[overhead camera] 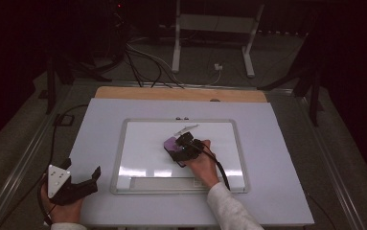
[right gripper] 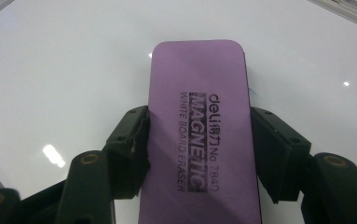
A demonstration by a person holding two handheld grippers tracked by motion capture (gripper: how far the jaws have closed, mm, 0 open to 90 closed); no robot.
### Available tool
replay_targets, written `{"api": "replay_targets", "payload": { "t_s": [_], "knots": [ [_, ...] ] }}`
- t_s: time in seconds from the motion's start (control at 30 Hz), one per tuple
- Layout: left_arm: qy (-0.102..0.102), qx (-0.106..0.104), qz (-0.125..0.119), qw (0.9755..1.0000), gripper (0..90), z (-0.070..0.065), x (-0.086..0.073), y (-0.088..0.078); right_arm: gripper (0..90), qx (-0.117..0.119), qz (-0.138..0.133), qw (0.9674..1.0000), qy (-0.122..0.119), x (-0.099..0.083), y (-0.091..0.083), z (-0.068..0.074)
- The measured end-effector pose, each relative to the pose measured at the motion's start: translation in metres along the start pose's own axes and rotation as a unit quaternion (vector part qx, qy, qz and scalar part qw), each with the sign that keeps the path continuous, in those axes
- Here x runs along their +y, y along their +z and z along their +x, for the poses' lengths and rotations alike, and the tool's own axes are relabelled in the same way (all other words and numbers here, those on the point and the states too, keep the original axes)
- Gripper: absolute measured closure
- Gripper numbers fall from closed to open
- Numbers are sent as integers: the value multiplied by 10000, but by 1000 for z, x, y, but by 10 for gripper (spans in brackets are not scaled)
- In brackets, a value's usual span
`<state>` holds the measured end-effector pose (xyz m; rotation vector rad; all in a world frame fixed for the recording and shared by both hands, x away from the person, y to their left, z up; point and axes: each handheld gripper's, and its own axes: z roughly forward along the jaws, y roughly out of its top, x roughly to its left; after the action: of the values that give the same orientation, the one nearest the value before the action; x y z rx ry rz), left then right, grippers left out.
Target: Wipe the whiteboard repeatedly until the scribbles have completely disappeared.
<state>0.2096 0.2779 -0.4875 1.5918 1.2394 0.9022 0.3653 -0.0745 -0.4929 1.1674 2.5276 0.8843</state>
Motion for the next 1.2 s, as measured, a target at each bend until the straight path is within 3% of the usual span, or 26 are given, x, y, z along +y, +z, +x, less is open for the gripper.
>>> {"api": "replay_targets", "payload": {
  "t_s": [0.17,0.33,0.4,0.47,0.57,0.73,0.83,1.0,1.13,1.2],
  "knots": [
    [-3,-4,4,10000,11,0,0,0,415,-227,-7,9993,313,0,-1,-17],
    [-6,-2,4,10000,11,0,0,0,415,-718,-19,9952,668,-2,-4,-41],
    [1,-4,18,10000,11,0,0,1,415,-727,-33,9939,831,-3,-5,-47],
    [5,-12,16,10000,11,-1,0,1,415,-735,-43,9937,847,-2,-4,-46],
    [18,-19,27,10000,11,-2,0,2,415,-549,-39,9957,740,1,0,-36],
    [-7,-4,12,10000,11,0,0,1,415,-116,-25,9996,271,10,8,-6],
    [-4,-13,18,10000,11,0,0,1,415,-69,-6,9999,97,12,10,4],
    [-11,-11,11,10000,11,1,0,0,415,-294,-31,9987,403,12,9,-12],
    [-13,-11,10,10000,11,1,0,0,415,-694,-8,9947,757,9,5,-32],
    [-10,-14,12,10000,11,0,0,1,415,-722,-11,9933,897,8,4,-37]
  ]
}}
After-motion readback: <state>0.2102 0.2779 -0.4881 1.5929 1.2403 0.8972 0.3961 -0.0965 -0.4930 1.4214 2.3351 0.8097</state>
